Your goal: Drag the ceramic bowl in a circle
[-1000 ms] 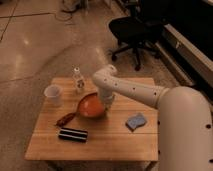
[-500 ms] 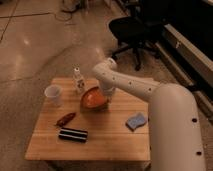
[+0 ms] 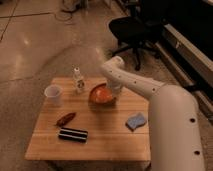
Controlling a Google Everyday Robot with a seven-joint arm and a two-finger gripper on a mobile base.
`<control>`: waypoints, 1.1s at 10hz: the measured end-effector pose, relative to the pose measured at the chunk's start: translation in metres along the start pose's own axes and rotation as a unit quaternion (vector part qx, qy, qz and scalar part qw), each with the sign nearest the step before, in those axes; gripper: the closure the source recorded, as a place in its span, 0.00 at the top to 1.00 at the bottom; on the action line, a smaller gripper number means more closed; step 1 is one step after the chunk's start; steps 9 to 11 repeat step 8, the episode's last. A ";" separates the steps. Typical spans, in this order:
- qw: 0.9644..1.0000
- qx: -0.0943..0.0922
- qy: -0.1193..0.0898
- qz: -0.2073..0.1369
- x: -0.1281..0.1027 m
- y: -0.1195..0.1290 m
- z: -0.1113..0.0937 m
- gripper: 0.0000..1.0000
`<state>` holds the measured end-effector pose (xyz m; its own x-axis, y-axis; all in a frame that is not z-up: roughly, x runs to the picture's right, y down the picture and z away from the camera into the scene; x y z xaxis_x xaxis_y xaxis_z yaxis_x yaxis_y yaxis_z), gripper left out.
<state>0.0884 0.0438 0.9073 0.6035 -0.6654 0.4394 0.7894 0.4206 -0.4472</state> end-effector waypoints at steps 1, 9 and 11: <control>1.000 0.000 -0.007 0.007 0.002 0.009 0.002 0.56; 0.997 0.038 -0.056 -0.032 -0.029 0.017 0.000 0.80; 0.997 0.038 -0.056 -0.032 -0.029 0.017 0.000 0.80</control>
